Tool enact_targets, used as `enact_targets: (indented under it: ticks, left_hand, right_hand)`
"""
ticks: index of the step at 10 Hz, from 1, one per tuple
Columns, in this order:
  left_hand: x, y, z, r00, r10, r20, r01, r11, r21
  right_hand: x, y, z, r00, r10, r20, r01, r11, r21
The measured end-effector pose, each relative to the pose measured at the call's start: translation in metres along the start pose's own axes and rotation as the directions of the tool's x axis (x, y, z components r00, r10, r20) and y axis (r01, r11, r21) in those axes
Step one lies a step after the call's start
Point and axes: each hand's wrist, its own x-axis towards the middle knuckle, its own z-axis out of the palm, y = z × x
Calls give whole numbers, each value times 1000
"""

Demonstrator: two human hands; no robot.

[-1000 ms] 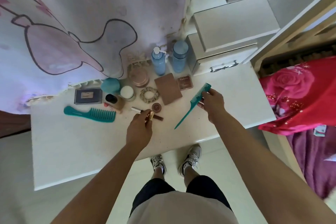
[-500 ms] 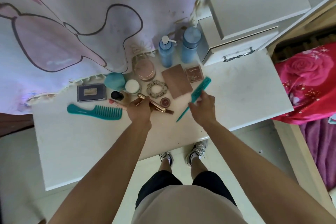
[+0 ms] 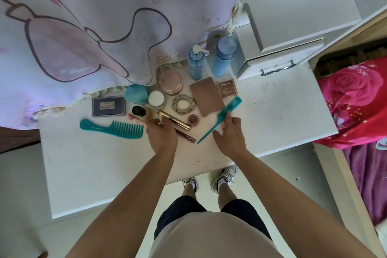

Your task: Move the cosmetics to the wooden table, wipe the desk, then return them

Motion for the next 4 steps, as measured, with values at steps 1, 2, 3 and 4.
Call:
enact_targets:
  ticks: [1, 2, 3, 4]
  left_hand:
    - [-12, -26, -10, 929, 358, 91, -369, 888, 274]
    - [-15, -48, -20, 869, 407, 281, -494, 718, 490]
    - [-10, -54, -24, 840, 359, 406, -537, 656, 531]
    - [-5, -49, -29, 823, 277, 497, -543, 642, 541]
  right_hand:
    - [1, 2, 2, 1000, -13, -5, 13, 999, -38]
    - [-1, 1, 0, 1000, 2, 13, -1, 999, -53]
    - [0, 0, -4, 999, 15, 35, -16, 1000, 13]
    - [-2, -5, -18, 995, 36, 98, -44, 996, 79]
